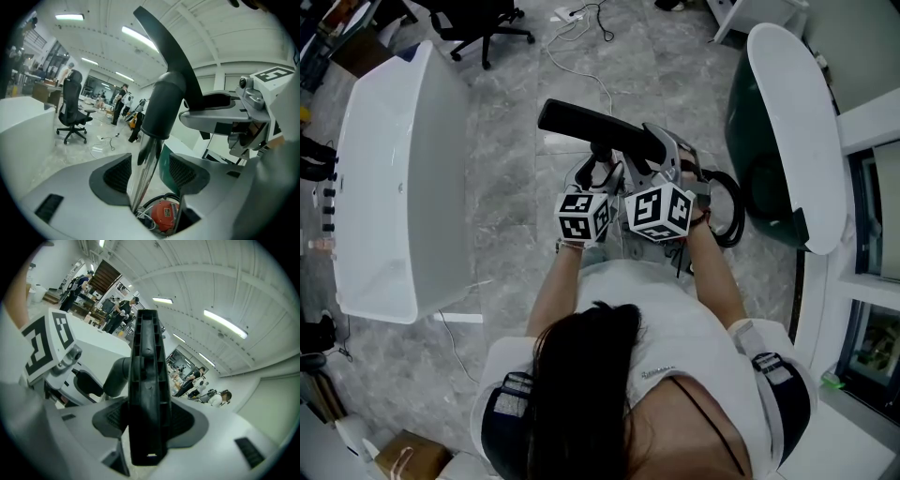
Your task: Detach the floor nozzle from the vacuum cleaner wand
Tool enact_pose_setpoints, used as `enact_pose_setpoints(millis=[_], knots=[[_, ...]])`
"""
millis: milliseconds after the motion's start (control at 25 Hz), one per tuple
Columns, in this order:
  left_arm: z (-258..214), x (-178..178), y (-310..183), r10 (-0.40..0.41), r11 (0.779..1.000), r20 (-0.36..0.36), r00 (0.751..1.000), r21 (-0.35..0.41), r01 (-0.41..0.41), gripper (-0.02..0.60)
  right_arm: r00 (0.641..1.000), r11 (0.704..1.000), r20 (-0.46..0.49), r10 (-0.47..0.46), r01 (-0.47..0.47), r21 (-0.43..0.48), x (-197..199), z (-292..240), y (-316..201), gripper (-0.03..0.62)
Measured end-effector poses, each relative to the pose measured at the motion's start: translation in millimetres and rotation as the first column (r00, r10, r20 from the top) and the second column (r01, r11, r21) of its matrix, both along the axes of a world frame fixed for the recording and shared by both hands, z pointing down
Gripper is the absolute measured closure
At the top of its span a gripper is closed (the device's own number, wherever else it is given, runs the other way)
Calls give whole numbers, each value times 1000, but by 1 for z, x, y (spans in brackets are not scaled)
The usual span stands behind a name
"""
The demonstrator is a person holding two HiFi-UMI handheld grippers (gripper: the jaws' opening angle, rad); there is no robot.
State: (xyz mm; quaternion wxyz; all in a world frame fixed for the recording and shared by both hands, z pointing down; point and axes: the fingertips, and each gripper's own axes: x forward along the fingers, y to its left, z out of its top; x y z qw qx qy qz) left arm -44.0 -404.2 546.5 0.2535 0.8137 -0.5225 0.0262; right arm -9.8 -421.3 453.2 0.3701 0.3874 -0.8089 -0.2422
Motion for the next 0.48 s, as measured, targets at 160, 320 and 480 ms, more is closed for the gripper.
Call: enact_pose_setpoints(millis=[160, 320, 480], knots=[[4, 6, -4, 9, 1000, 12, 1000, -2, -9, 345, 1000, 1000, -1, -2, 2, -1, 1, 0, 0, 359], [6, 4, -9, 14, 1000, 45, 999, 10, -15, 345, 1000, 1000, -1, -1, 1, -6, -2, 0, -1, 359], [7, 4, -12, 15, 1000, 46, 999, 3, -15, 347, 1000, 1000, -3, -1, 0, -7, -2, 0, -2, 359]])
